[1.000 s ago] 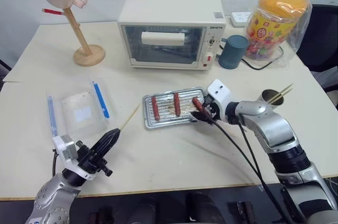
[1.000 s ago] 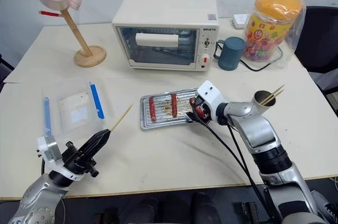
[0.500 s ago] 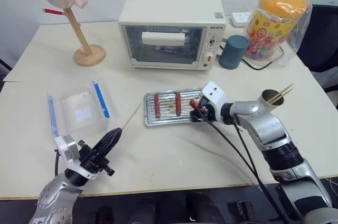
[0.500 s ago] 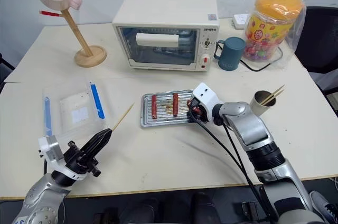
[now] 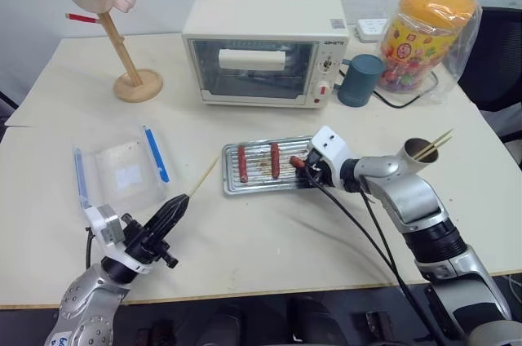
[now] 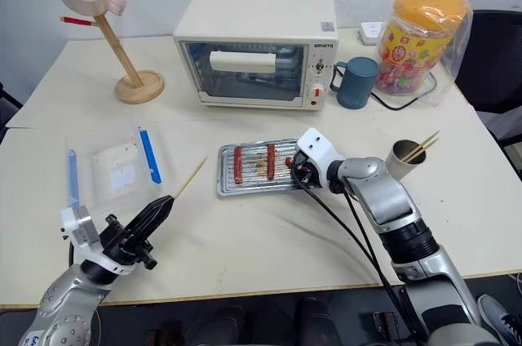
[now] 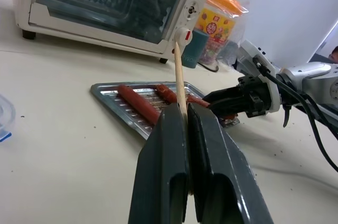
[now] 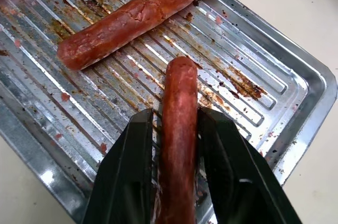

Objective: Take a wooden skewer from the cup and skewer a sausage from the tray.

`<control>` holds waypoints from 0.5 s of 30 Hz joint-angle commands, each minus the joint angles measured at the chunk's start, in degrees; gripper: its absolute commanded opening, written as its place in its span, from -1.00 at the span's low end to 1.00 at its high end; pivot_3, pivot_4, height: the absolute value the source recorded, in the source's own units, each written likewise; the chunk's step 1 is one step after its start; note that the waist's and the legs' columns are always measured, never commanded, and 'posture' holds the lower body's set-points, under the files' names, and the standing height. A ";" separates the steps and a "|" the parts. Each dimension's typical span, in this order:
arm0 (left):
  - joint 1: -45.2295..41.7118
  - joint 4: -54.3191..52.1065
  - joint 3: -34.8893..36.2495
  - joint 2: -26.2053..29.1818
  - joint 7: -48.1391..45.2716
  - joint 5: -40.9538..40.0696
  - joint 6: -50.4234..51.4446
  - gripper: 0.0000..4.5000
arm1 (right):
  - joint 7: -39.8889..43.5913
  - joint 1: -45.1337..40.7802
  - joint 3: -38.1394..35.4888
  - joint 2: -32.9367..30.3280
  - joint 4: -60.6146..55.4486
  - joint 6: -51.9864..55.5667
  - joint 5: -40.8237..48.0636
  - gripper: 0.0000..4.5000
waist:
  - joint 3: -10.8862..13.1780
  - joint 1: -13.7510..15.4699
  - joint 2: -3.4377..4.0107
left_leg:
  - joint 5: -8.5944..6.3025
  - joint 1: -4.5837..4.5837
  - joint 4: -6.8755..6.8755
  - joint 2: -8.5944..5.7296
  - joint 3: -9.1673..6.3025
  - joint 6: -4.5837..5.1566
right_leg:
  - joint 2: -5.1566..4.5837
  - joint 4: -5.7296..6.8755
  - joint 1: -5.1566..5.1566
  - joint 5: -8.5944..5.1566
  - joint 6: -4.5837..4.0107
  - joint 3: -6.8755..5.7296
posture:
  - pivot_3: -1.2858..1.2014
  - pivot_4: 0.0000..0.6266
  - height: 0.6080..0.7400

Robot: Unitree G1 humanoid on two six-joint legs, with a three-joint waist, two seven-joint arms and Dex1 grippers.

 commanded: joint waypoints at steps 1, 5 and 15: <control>0.03 -1.39 0.16 0.66 -0.05 0.01 -0.30 -1.00 | 0.40 0.18 -0.16 0.12 -1.71 0.37 -0.19 -0.37 | 0.00 0.00 0.00 | 0.00 0.00 0.00 0.00 0.00 0.00 | 0.00 0.00 0.00 0.00 0.00 0.00 | 0.03 -0.52 1.00; 0.08 -1.00 0.24 0.79 -0.42 0.04 -0.54 -1.00 | 1.37 0.59 -0.23 0.02 -2.04 1.26 0.73 -0.53 | 0.00 0.00 0.00 | 0.00 0.00 0.00 0.00 0.00 0.00 | 0.00 0.00 0.00 0.00 0.00 0.00 | 0.03 -0.52 1.00; -0.21 -0.94 -0.01 1.11 -0.54 0.14 -0.40 -1.00 | 2.76 0.87 -0.60 -0.33 -3.60 -0.01 1.17 -0.90 | 0.00 0.01 -0.01 | 0.00 0.00 0.00 0.00 0.00 0.00 | 0.00 0.00 0.00 0.00 0.00 0.00 | 0.03 -0.52 1.00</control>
